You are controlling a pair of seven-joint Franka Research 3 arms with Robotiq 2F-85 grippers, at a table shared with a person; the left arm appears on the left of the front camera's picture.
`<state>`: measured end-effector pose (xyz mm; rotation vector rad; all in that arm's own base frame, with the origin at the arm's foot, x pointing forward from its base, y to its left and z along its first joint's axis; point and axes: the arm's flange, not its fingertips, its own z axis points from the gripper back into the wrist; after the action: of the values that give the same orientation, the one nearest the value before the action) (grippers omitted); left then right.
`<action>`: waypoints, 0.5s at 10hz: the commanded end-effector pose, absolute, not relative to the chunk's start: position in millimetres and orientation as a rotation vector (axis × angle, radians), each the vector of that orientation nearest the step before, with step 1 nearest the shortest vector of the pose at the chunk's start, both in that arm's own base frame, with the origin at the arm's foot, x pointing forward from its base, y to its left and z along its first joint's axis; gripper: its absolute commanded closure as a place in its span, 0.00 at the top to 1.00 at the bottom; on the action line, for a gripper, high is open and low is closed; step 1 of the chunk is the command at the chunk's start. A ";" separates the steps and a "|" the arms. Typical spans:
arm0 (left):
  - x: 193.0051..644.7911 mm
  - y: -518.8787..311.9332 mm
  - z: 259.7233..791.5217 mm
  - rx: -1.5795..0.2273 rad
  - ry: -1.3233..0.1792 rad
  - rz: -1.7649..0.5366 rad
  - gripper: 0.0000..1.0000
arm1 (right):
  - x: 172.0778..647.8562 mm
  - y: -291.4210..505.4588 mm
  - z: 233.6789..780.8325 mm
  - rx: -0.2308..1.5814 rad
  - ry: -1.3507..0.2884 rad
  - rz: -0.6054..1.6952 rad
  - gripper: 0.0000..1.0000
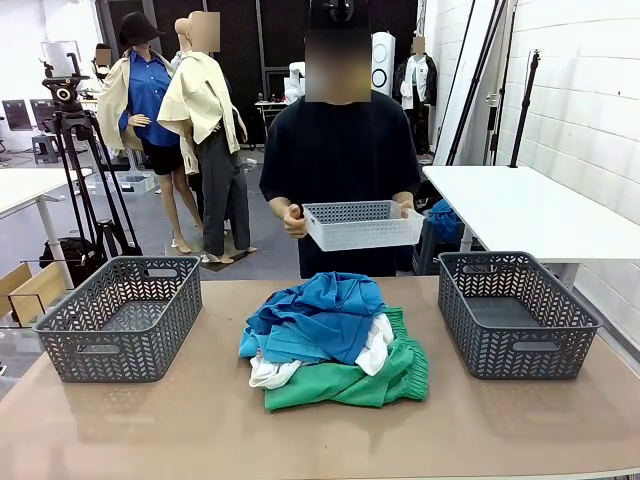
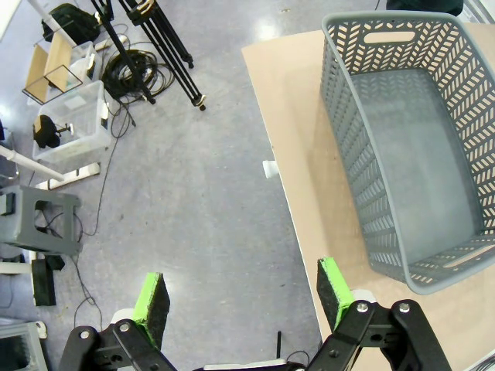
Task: Sort the tops and bottoms.
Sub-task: Lift clothes from the center of the table with your left hand.
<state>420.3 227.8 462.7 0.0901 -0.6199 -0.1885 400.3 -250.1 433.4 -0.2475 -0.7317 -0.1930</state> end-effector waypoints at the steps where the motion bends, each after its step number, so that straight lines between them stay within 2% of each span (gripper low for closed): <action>1: 418.7 232.1 460.0 0.089 -0.632 -0.198 1.00 | 400.8 -252.9 435.5 -0.250 -0.725 -0.189 1.00; 5: 418.7 232.1 460.0 0.089 -0.632 -0.198 1.00 | 400.8 -252.9 435.5 -0.250 -0.725 -0.189 1.00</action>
<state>420.3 227.8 462.8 0.0901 -0.6199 -0.1885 400.3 -250.1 433.4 -0.2475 -0.7317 -0.1930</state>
